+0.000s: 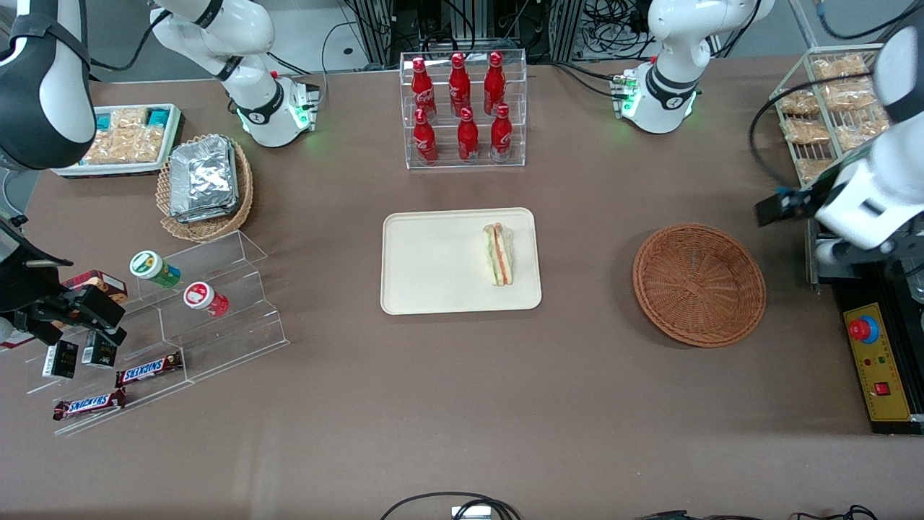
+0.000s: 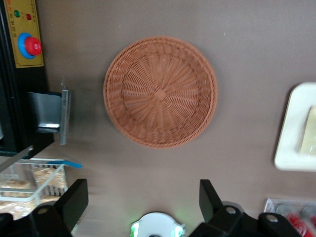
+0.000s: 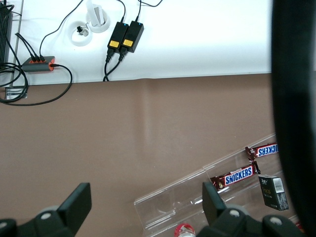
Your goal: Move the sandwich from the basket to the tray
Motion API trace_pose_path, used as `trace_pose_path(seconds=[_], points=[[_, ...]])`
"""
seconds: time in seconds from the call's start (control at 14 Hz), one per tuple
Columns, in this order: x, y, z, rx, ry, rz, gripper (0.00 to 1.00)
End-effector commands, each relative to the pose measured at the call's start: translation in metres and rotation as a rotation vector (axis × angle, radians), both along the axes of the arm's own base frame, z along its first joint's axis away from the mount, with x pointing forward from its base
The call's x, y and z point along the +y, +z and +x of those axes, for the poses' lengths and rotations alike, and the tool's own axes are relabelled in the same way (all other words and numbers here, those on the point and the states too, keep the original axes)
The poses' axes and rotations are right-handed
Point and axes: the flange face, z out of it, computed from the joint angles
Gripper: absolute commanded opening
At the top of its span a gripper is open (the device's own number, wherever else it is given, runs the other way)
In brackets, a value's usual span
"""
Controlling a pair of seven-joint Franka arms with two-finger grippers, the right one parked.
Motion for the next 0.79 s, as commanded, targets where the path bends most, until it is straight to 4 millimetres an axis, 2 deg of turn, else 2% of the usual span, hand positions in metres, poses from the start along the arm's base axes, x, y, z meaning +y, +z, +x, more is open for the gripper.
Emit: trace_pose_path(seconds=[0.0, 0.36, 0.71], points=[[0.014, 0.022, -0.021, -0.012, -0.1, -0.029, 0.99], [0.003, 0.033, -0.026, -0.031, -0.137, -0.029, 1.0], [0.002, 0.031, -0.025, -0.028, -0.129, -0.062, 1.0]])
